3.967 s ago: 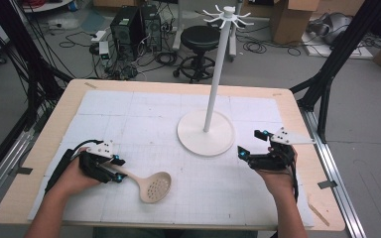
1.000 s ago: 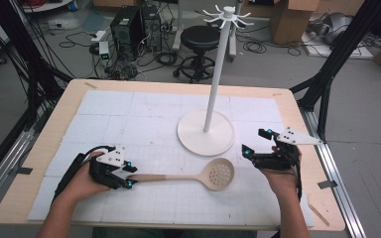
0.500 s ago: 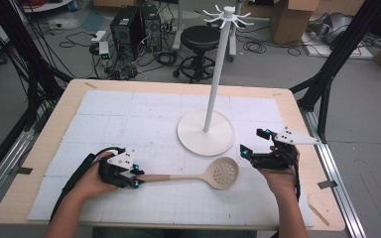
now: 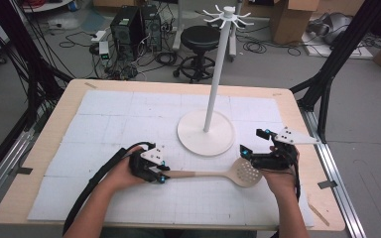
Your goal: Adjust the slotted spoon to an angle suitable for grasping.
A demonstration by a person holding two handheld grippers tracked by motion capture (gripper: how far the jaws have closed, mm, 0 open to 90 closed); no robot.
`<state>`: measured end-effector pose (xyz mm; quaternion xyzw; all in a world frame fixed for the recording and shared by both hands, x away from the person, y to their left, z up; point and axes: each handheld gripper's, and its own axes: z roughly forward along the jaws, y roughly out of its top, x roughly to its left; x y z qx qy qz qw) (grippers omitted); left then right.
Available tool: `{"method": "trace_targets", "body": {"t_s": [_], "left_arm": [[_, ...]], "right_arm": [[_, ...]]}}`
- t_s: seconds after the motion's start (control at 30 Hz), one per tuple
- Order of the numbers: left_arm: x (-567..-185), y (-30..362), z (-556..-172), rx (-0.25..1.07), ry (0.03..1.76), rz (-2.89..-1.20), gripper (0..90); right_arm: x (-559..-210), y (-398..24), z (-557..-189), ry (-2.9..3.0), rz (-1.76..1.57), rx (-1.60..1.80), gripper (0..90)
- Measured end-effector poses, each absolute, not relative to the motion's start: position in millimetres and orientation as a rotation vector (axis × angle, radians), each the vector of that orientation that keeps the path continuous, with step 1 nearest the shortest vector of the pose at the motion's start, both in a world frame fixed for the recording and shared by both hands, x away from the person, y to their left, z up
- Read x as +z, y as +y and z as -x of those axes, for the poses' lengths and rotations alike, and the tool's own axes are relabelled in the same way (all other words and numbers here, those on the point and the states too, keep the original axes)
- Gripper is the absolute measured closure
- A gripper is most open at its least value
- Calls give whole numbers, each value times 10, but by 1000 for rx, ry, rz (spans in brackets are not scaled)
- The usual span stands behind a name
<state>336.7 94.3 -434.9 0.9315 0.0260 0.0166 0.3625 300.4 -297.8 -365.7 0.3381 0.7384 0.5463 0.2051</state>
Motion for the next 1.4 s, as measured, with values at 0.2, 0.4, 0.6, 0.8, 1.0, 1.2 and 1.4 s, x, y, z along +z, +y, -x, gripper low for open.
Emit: {"method": "trace_targets", "body": {"t_s": [0.2, 0.4, 0.6, 0.8, 1.0, 1.2, 1.4], "left_arm": [[-4371, 731, -3427, 46, 73, -2378, 665], [-4301, 770, -3405, 90, 127, -2340, 539], [-4143, 1080, -3348, 146, 225, -2215, 449], [-4026, 1562, -3248, 183, 318, -2091, 409], [-3977, 1934, -3173, 203, 389, -1987, 344], [-3919, 2146, -3172, 232, 426, -1902, 278], [-3882, 2231, -3191, 255, 442, -1858, 226]], "right_arm": [[-3665, -2974, -3011, 2067, -940, 1524, 107], [-3665, -2977, -3011, 2069, -933, 1528, 107], [-3649, -2987, -2991, 2068, -930, 1527, 107], [-3648, -2986, -2987, 2068, -925, 1525, 107], [-3650, -2952, -2988, 2084, -912, 1511, 107], [-3642, -2943, -2993, 2085, -908, 1510, 107], [-3641, -2949, -3009, 2083, -916, 1516, 107]]}}
